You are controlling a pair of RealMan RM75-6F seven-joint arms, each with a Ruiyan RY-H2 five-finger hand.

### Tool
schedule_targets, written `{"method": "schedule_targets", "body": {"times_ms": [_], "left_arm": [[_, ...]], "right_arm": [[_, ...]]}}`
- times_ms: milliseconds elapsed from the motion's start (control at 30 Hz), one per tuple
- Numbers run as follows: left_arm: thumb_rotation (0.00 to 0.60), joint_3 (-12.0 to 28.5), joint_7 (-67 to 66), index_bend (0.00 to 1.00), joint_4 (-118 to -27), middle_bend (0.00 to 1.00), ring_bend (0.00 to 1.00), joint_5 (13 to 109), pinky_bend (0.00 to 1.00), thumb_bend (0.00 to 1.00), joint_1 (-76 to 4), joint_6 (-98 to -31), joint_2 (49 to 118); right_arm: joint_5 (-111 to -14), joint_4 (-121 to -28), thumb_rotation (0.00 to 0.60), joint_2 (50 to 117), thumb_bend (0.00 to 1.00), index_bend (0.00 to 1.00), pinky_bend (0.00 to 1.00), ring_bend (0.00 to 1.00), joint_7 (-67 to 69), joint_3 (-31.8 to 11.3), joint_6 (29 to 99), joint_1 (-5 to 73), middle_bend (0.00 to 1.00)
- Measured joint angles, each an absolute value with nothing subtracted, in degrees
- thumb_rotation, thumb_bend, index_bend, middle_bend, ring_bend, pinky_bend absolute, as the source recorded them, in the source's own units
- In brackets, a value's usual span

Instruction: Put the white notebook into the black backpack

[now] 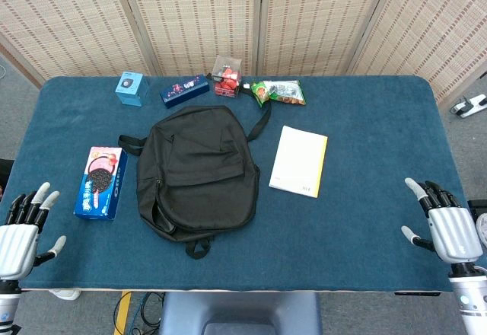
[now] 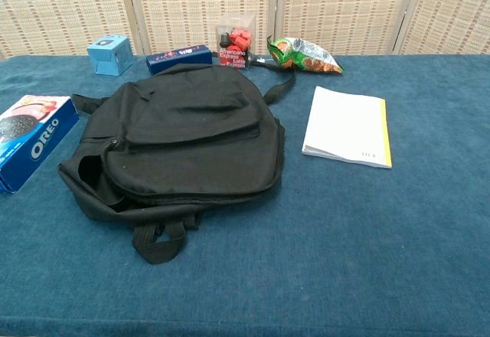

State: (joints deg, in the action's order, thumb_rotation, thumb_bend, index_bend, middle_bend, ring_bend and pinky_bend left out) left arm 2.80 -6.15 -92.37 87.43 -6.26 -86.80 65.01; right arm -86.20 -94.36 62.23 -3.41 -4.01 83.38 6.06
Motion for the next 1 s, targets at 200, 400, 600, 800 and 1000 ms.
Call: {"method": "schedule_targets", "body": {"times_ms": [200, 400, 600, 800, 1000], "left_arm": [[0.600, 2.7, -6.3, 0.11, -92.5, 0.00, 0.04, 87.6, 0.00, 0.29, -6.4, -86.6, 65.0], [0.600, 2.7, -6.4, 0.11, -92.6, 0.00, 0.04, 87.8, 0.00, 0.29, -6.3, -86.9, 65.1], [0.600, 2.8, -6.5, 0.11, -92.6, 0.00, 0.04, 87.5, 0.00, 0.29, -6.4, -86.7, 65.2], [0.600, 2.5, -6.5, 0.11, -92.5, 0.00, 0.04, 87.5, 0.00, 0.29, -6.1, -86.9, 65.6], [0.600, 2.3, -6.8, 0.11, -92.7, 0.00, 0.04, 87.2, 0.00, 0.29, -5.6, -87.1, 65.6]], "right_arm": [[-86.3, -94.5, 0.600, 61.9, 0.15, 0.11, 0.21, 0.11, -3.2, -3.9, 84.3, 5.4, 0.20], [-87.0, -93.9, 0.600, 62.0, 0.15, 0.11, 0.21, 0.11, -2.9, -4.0, 84.4, 5.8, 0.20], [-86.8, -93.2, 0.600, 62.0, 0.15, 0.11, 0.21, 0.11, -3.6, -4.6, 82.7, 7.2, 0.20], [-87.0, -92.0, 0.600, 62.3, 0.18, 0.11, 0.21, 0.11, -4.4, -5.4, 78.2, 10.7, 0.20], [-87.4, -88.0, 0.600, 64.6, 0.20, 0.11, 0.21, 0.11, -4.4, -6.1, 72.0, 16.0, 0.20]]}}
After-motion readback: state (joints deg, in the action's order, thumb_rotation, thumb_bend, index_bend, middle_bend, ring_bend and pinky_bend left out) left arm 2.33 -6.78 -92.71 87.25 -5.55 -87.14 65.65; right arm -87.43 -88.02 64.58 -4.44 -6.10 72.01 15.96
